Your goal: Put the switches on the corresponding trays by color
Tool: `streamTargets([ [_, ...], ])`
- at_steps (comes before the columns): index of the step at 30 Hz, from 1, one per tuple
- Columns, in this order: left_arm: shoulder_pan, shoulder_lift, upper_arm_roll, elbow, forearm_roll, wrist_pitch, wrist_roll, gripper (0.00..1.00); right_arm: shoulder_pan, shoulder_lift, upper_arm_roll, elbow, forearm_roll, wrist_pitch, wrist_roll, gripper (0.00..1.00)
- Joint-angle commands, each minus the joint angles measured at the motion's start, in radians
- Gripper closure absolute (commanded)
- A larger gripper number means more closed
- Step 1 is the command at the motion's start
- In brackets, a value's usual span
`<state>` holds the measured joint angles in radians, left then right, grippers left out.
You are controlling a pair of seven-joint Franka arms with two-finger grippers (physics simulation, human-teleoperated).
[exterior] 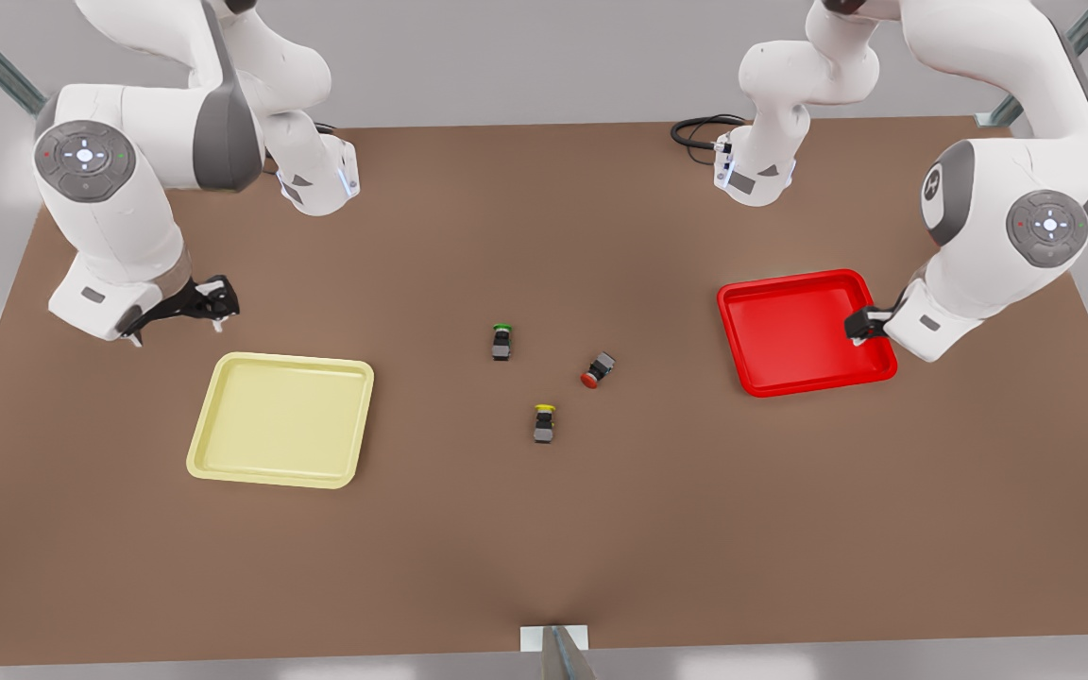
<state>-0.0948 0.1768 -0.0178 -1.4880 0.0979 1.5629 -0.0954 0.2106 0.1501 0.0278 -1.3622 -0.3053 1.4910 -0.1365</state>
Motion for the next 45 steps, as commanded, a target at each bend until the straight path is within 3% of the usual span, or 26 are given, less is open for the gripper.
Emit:
streamTargets([
  [1, 0.001, 0.001, -0.001, 0.0, 0.0, -0.004, 0.0, 0.0, -0.008, 0.002, 0.0, 0.0, 0.0, 0.002, 0.0, 0.0],
  [4, -0.009, 0.101, -0.065, 0.141, 0.002, -0.126, 0.0, 0.0, 0.027, 0.052, 0.0, 0.006, 0.021, 0.024, 0.057, 0.0],
  [9, -0.089, 0.159, -0.119, 0.146, 0.006, -0.11, -0.198, 0.0, 0.316, 0.309, 0.0, 0.003, 0.23, 0.324, 0.652, 0.0],
  [14, -0.1, 0.185, -0.191, 0.14, 0.009, -0.057, -0.296, 0.0, 0.403, 0.52, -0.002, 0.028, 0.25, 0.583, 0.833, 0.0],
  [19, -0.114, 0.202, -0.214, 0.132, 0.009, -0.029, -0.319, 0.0, 0.458, 0.677, -0.002, 0.207, 0.27, 0.591, 0.83, 0.0],
  [28, -0.117, 0.236, -0.214, 0.087, 0.009, 0.034, -0.319, 0.0, 0.474, 0.787, -0.006, 0.215, 0.402, 0.638, 0.818, 0.0],
  [30, -0.115, 0.236, -0.214, 0.089, 0.008, 0.034, -0.319, 0.0, 0.466, 0.829, -0.029, 0.324, 0.468, 0.505, 0.73, 0.0],
  [45, -0.129, 0.259, -0.215, 0.091, 0.0, 0.034, -0.325, 0.0, 0.503, 0.959, -0.071, 0.42, 0.466, 0.568, 0.729, 0.0],
])
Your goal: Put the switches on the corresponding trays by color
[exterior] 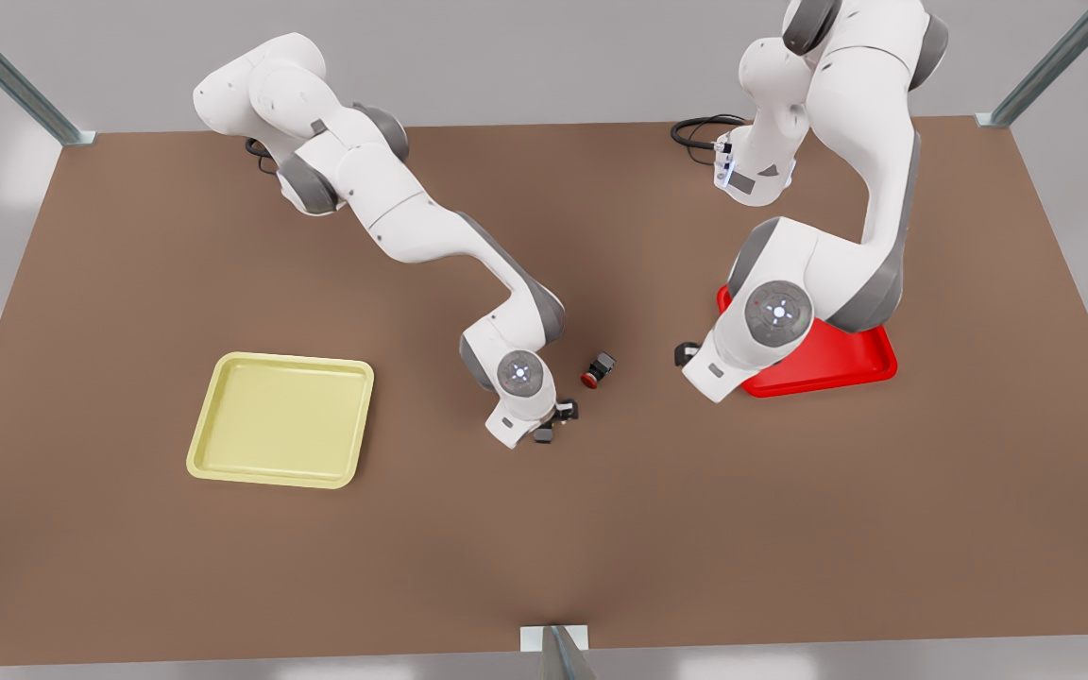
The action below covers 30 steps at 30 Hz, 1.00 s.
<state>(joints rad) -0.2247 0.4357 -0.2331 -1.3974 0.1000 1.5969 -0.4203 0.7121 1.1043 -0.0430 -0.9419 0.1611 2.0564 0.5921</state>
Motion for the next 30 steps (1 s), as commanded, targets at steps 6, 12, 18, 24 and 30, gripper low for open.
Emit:
streamTargets([
  [6, -0.001, -0.003, -0.005, -0.002, -0.006, -0.003, -0.002, 0.0, -0.005, -0.006, -0.003, 0.0, -0.002, 0.028, -0.002, 0.0],
  [12, -0.004, 0.023, -0.005, -0.005, -0.011, 0.028, -0.003, 0.0, -0.002, 0.014, -0.046, 0.0, 0.0, 0.061, -0.031, 0.0],
  [18, -0.002, 0.02, -0.006, -0.003, -0.011, 0.026, -0.003, 0.0, 0.015, 0.028, -0.043, 0.0, 0.041, 0.084, -0.026, 0.0],
  [24, -0.004, 0.02, -0.005, -0.005, -0.011, 0.021, -0.003, 0.0, 0.017, 0.045, -0.052, 0.0, 0.081, 0.09, -0.026, 0.0],
  [30, -0.005, 0.018, -0.009, -0.003, -0.011, 0.021, -0.003, 0.0, 0.023, 0.045, -0.067, 0.0, 0.08, 0.085, -0.034, 0.15],
])
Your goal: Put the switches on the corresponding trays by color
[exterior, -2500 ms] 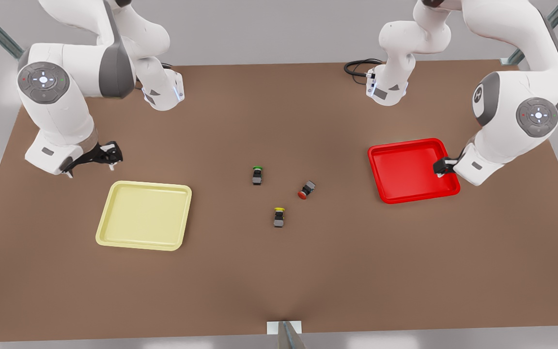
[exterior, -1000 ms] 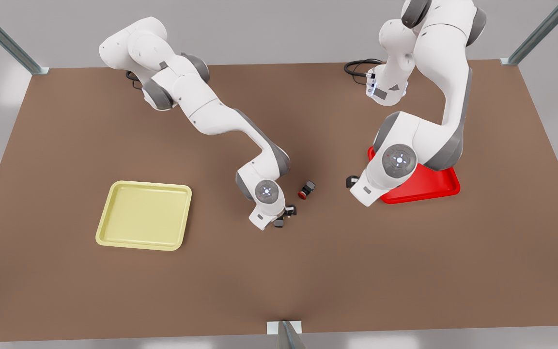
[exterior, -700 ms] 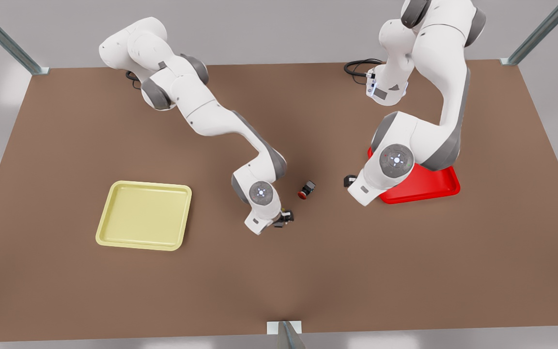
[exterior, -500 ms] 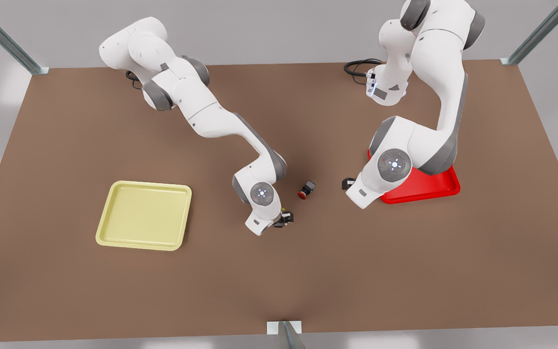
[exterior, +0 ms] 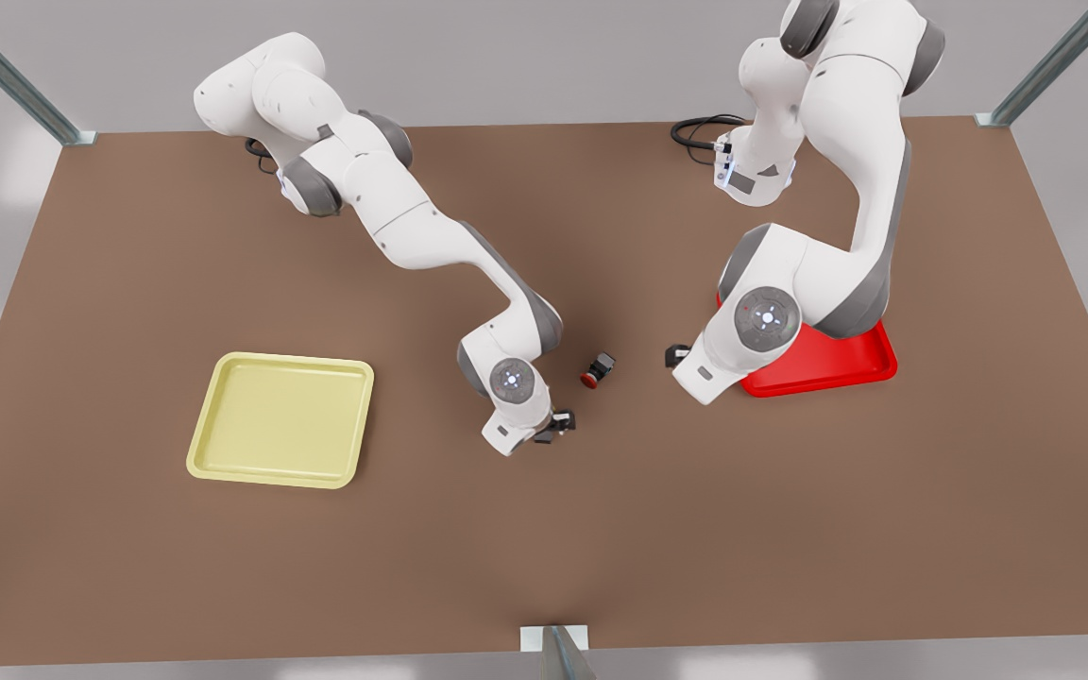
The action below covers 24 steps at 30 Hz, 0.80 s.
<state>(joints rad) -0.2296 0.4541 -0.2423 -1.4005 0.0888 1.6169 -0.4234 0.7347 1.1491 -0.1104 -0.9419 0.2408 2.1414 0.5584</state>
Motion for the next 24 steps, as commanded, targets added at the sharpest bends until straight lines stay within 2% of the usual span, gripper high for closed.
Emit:
streamTargets([
  [1, 0.001, 0.0, 0.0, 0.0, 0.0, 0.0, 0.0, 0.0, 0.0, 0.0, 0.0, 0.0, 0.0, 0.0, 0.0, 0.17],
  [7, 0.004, -0.003, 0.0, 0.0, -0.001, -0.008, 0.002, 0.0, 0.017, -0.003, -0.026, 0.0, -0.005, -0.002, 0.002, 0.29],
  [12, 0.0, -0.002, 0.0, 0.003, -0.001, -0.011, 0.0, 0.0, 0.015, -0.002, -0.026, 0.0, -0.005, 0.0, 0.0, 0.34],
  [20, -0.013, 0.006, -0.011, -0.002, -0.003, -0.012, -0.041, 0.0, 0.017, 0.0, -0.028, 0.0, -0.009, 0.0, -0.003, 0.38],
  [24, -0.011, 0.069, -0.009, -0.002, -0.001, 0.023, -0.04, 0.0, 0.018, 0.0, -0.028, -0.002, -0.009, 0.0, -0.003, 0.38],
])
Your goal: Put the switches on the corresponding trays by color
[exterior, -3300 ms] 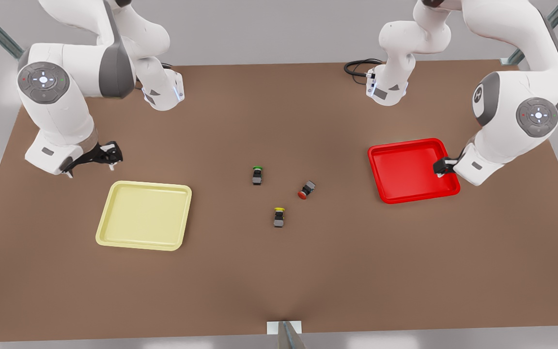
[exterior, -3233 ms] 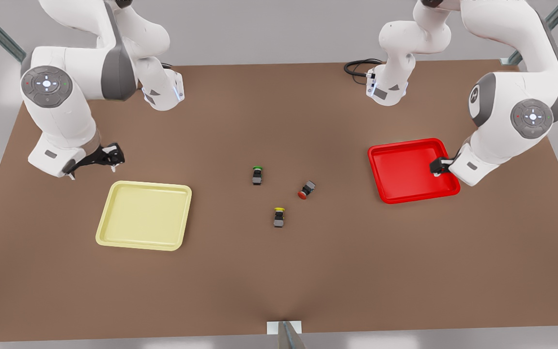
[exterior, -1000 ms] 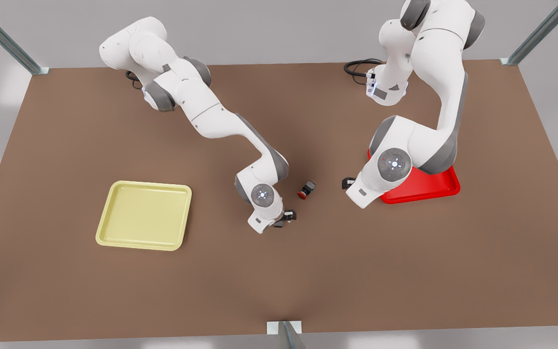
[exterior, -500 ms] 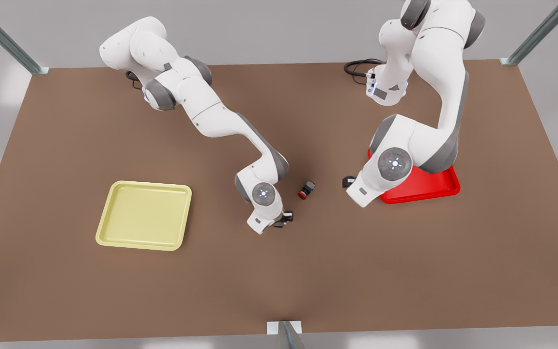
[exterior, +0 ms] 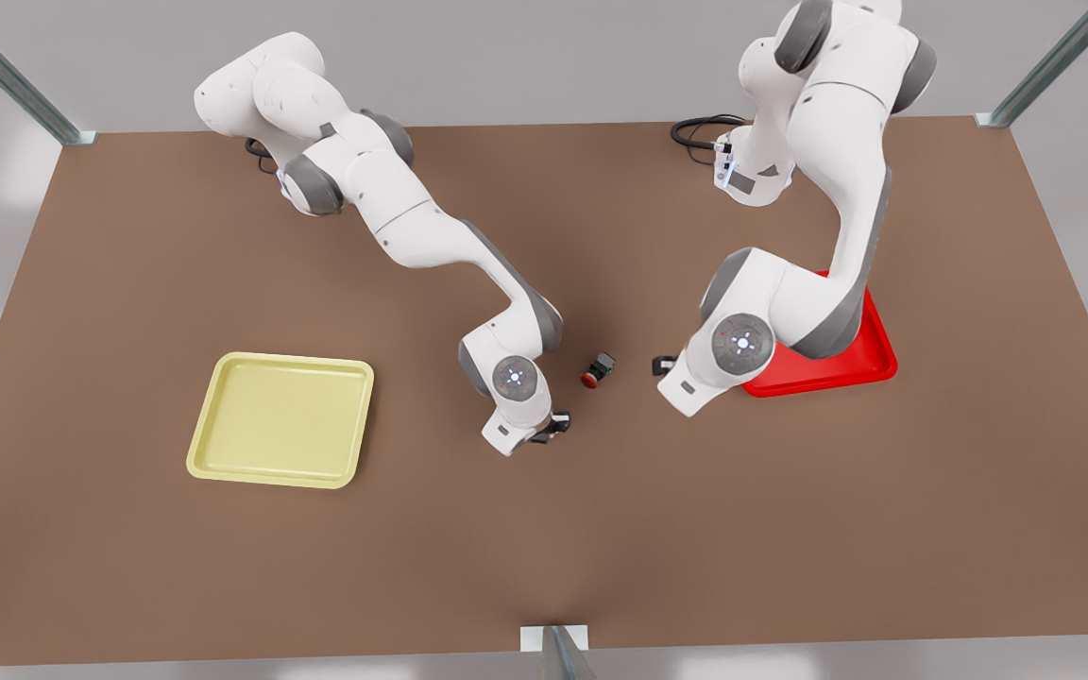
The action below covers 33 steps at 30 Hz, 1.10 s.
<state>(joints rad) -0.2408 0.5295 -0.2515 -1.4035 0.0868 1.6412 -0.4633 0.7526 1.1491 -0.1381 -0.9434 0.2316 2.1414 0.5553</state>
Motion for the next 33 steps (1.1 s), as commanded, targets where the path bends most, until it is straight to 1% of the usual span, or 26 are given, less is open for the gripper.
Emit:
streamTargets([
  [1, 0.0, 0.004, 0.0, 0.0, 0.001, 0.0, 0.0, 0.0, 0.001, 0.0, 0.0, 0.0, 0.0, 0.0, 0.0, 0.38],
  [3, -0.002, 0.021, 0.0, 0.0, 0.002, 0.008, 0.0, 0.0, 0.004, 0.0, 0.0, 0.0, 0.0, 0.0, 0.0, 0.41],
  [4, 0.0, 0.024, 0.0, 0.0, 0.001, 0.012, 0.0, 0.0, 0.004, 0.0, 0.0, 0.0, 0.0, 0.0, 0.0, 0.44],
  [7, -0.002, 0.037, 0.0, 0.0, 0.002, 0.026, 0.0, 0.0, 0.004, 0.001, 0.0, 0.0, 0.0, 0.0, 0.0, 0.46],
  [18, -0.003, 0.034, 0.0, 0.001, 0.001, 0.025, 0.0, 0.0, 0.004, -0.003, 0.0, 0.0, 0.0, -0.012, 0.0, 0.46],
  [23, -0.009, 0.035, 0.0, 0.001, 0.001, 0.026, -0.002, 0.0, 0.002, -0.032, 0.0, -0.008, -0.005, -0.032, 0.0, 0.46],
  [25, -0.012, 0.037, 0.0, 0.001, 0.001, 0.026, -0.002, 0.0, -0.002, -0.095, 0.0, -0.07, -0.006, -0.034, -0.002, 0.45],
  [27, -0.029, 0.037, 0.0, 0.001, 0.001, 0.028, -0.023, 0.0, -0.016, -0.206, 0.003, -0.21, -0.043, -0.034, -0.06, 0.45],
  [33, -0.058, 0.037, -0.002, 0.001, 0.001, 0.042, -0.078, 0.0, -0.03, -0.23, 0.003, -0.236, -0.046, -0.035, -0.081, 0.45],
])
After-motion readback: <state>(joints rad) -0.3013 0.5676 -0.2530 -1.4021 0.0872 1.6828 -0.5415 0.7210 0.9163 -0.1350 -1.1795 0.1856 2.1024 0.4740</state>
